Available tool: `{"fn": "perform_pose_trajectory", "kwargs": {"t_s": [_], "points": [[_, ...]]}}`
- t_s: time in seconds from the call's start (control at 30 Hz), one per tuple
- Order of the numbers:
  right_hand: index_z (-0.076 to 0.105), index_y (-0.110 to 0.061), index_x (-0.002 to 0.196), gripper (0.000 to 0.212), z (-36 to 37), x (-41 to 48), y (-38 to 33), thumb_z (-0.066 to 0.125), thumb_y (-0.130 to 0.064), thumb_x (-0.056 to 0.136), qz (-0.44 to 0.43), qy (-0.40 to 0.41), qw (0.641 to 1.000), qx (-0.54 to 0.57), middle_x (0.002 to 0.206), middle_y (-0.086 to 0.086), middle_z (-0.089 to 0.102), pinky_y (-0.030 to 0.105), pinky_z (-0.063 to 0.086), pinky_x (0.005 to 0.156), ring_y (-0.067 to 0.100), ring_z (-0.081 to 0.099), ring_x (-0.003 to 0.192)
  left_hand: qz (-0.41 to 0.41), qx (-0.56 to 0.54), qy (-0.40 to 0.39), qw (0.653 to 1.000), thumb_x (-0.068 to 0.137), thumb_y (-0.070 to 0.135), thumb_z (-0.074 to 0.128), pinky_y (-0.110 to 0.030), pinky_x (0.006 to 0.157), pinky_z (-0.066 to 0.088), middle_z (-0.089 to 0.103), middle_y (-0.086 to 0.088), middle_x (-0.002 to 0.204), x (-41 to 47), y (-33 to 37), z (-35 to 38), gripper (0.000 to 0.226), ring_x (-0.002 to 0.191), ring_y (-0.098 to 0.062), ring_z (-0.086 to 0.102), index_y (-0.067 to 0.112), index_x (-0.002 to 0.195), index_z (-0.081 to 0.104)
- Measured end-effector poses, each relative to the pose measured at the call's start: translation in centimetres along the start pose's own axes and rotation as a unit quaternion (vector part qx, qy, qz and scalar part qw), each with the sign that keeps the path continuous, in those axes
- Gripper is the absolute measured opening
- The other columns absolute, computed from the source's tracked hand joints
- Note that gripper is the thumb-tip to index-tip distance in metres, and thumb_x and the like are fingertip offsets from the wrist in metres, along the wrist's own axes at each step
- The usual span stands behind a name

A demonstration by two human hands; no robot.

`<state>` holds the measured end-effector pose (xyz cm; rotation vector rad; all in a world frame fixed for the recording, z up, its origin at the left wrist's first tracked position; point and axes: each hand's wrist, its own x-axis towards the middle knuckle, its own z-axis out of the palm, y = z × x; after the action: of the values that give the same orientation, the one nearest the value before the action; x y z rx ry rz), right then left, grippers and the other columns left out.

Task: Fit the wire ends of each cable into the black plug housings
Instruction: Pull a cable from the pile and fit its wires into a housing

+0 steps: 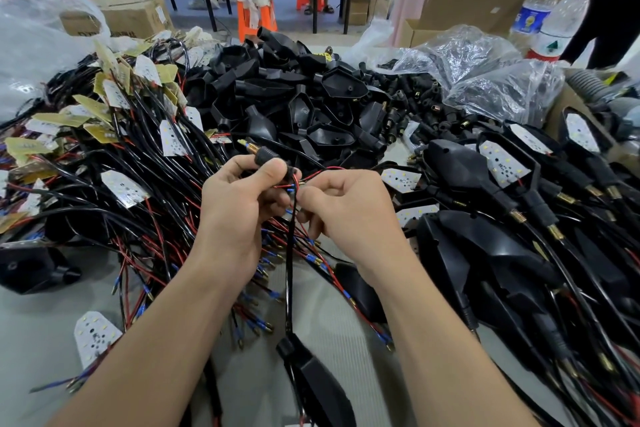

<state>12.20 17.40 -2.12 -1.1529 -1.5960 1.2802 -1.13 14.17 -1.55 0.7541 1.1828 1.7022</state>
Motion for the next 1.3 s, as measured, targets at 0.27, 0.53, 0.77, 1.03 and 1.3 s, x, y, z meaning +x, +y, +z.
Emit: {"fn": "perform_pose_trajectory", "kwargs": {"t_s": [0.27, 0.53, 0.77, 1.03, 1.3], "points": [[0.073, -0.019, 0.07, 0.017, -0.1, 0.1, 0.1, 0.063, -0.03, 0.078, -0.014, 0.0, 1.0, 0.018, 0.061, 0.007, 0.07, 0.022, 0.039, 0.051, 0.016, 0.06, 0.049, 0.0, 0.003, -0.013, 1.0, 0.094, 0.005, 0.067, -0.019, 0.049, 0.05, 0.076, -0.008, 0.081, 0.0, -0.2, -0.2, 0.013, 0.048, -0.01, 0.058, 0.012, 0.084, 0.064], [0.076, -0.025, 0.08, 0.015, -0.1, 0.4, 0.1, 0.063, -0.03, 0.076, -0.006, 0.078, 0.996, 0.053, 0.071, 0.003, 0.075, 0.038, 0.044, 0.061, 0.02, 0.067, 0.061, 0.032, 0.121, -0.044, 0.991, 0.081, 0.013, 0.076, -0.023, 0.053, 0.051, 0.073, -0.008, 0.073, 0.4, -0.4, -0.6, 0.009, 0.056, -0.016, 0.063, 0.022, 0.081, 0.076], [0.08, -0.023, 0.077, 0.017, -0.3, 1.5, -1.5, 0.068, -0.02, 0.089, -0.022, 0.067, 0.993, 0.098, 0.076, -0.005, 0.074, 0.028, 0.049, 0.067, 0.006, 0.063, 0.072, 0.02, 0.194, -0.124, 0.973, 0.075, 0.017, 0.071, -0.026, 0.057, 0.044, 0.065, -0.008, 0.065, -0.3, -1.2, 0.3, 0.032, 0.056, -0.015, 0.052, 0.015, 0.107, 0.079], [0.079, -0.003, 0.081, 0.011, -1.3, 4.6, -5.1, 0.071, -0.006, 0.087, 0.007, 0.107, 0.983, 0.151, 0.067, 0.005, 0.067, 0.019, 0.037, 0.046, 0.007, 0.045, 0.048, -0.017, 0.117, -0.177, 0.977, 0.086, 0.021, 0.064, -0.024, 0.068, 0.058, 0.076, -0.012, 0.078, -0.4, -0.2, 0.4, 0.024, 0.07, -0.018, 0.072, 0.016, 0.101, 0.082], [0.068, -0.017, 0.06, 0.029, -0.8, 5.0, -7.4, 0.067, -0.022, 0.089, -0.149, 0.131, 0.945, -0.259, 0.059, -0.002, 0.068, 0.03, 0.05, 0.064, 0.018, 0.065, 0.061, -0.005, 0.139, -0.1, 0.985, 0.082, 0.016, 0.08, -0.036, 0.07, 0.062, 0.078, -0.014, 0.078, -0.9, 0.4, 0.7, 0.013, 0.068, -0.033, 0.073, 0.024, 0.091, 0.084]]}}
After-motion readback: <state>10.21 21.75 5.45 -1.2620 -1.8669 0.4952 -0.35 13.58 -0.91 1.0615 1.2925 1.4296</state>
